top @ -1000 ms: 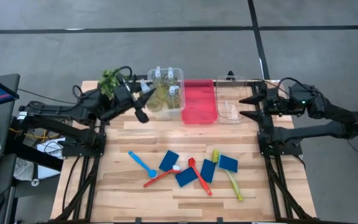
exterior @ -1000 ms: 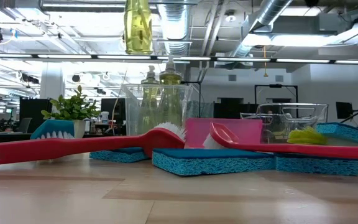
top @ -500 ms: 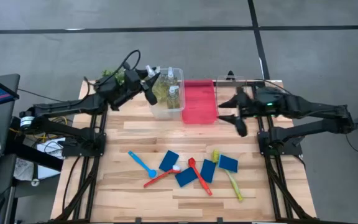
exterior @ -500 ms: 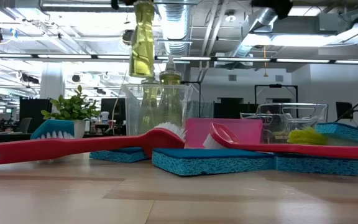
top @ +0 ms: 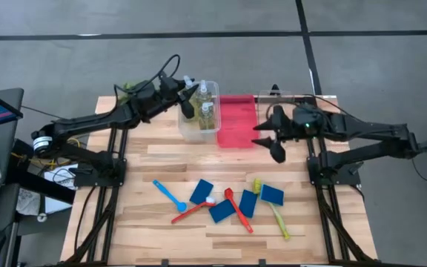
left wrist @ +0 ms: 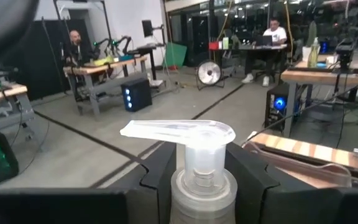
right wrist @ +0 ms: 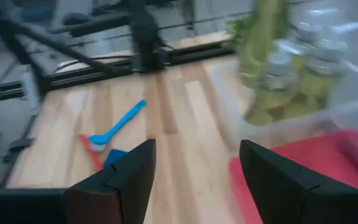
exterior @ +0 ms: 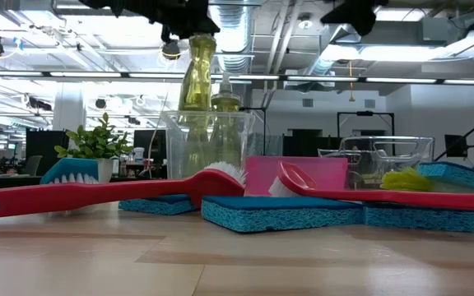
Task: Pick & Place Kitchen Sink Supplies
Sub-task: Put the transparent soap dispenser into the transparent container
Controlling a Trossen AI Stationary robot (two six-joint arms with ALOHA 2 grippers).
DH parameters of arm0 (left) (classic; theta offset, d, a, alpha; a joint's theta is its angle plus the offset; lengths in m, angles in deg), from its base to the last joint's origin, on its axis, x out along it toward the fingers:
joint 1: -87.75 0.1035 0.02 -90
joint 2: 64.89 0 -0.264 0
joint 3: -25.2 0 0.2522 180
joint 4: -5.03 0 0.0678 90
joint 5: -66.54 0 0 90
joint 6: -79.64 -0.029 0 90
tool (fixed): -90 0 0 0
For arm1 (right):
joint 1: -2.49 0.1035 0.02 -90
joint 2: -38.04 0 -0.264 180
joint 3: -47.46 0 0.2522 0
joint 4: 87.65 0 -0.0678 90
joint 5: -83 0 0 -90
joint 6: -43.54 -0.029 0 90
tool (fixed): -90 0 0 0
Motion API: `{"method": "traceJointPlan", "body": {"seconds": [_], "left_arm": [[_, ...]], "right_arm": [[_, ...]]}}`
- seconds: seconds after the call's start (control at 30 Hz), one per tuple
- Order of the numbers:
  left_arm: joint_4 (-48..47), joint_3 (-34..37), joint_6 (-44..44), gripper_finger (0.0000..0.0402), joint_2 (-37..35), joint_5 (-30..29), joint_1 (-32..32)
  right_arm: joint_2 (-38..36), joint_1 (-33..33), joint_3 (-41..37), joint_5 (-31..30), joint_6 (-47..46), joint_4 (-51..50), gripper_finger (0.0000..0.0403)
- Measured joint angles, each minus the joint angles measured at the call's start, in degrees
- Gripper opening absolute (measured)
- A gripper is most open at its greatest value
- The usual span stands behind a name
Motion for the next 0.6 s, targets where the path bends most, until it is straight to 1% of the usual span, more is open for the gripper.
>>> {"method": "traceJointPlan", "body": {"seconds": [0.13, 0.4, 0.6], "left_arm": [[0.02, 0.00, 1.15, 0.0116, 2.06, 2.27, 1.09], [0.12, 0.00, 1.18, 0.0112, 3.91, 2.33, 1.18], [-0.69, 0.09, 2.41, 0.0131, 4.29, 2.42, 1.16]], "right_arm": [[0.02, 0.04, 0.00, -0.03, 0.01, -0.07, 0.0225], [0.04, 0.06, -0.02, 0.24, -0.01, -0.50, 0.0225], [0.02, 0.04, -0.02, 0.09, -0.01, -0.45, 0.0225]]}}
